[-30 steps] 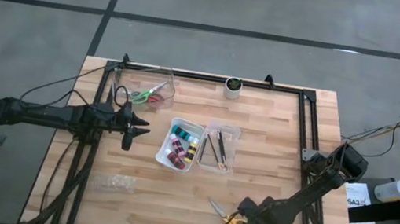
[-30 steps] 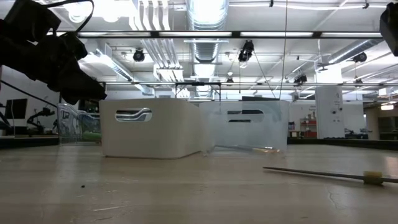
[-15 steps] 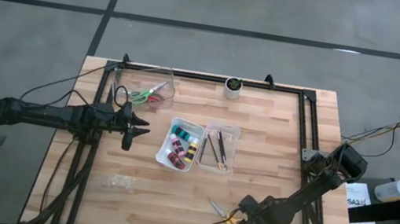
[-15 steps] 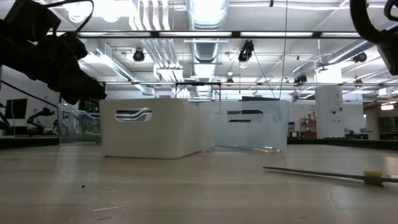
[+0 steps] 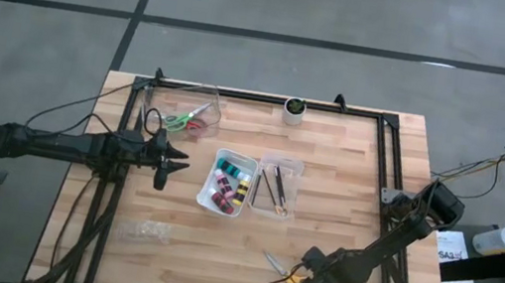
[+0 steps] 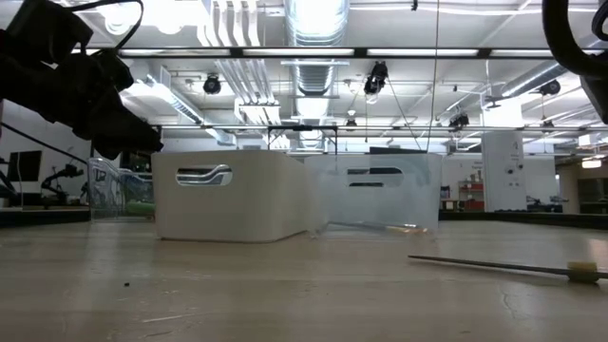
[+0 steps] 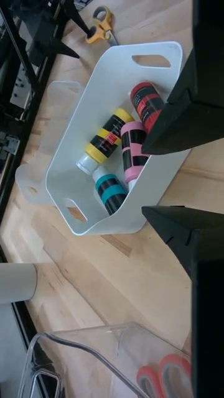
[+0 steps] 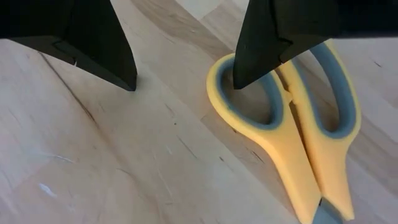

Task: Pick & Place Paint Supplies
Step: Put the yellow scissors into the top transparent bin

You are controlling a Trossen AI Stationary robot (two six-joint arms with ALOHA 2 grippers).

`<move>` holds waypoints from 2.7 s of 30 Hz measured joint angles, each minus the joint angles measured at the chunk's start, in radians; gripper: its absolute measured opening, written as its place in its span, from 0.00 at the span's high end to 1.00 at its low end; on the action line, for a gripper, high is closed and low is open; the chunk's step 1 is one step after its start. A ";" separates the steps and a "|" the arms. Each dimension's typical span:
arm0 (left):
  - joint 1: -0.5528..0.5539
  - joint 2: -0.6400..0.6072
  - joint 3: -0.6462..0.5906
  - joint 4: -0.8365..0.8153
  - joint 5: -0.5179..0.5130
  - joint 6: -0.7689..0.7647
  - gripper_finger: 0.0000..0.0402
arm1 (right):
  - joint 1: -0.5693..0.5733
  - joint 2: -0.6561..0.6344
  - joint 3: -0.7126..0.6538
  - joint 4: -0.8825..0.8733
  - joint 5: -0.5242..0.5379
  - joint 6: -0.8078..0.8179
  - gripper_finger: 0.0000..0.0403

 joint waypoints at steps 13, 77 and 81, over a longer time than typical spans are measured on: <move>0.000 0.000 0.000 0.000 0.000 0.000 0.63 | 0.000 0.000 -0.003 0.005 0.000 -0.011 0.65; 0.000 0.000 0.000 -0.001 0.000 0.000 0.63 | -0.246 -0.388 -0.002 0.199 0.763 -0.661 0.90; 0.000 0.000 0.000 -0.001 0.000 0.000 0.63 | -0.360 -0.411 -0.002 0.331 0.675 -0.879 0.90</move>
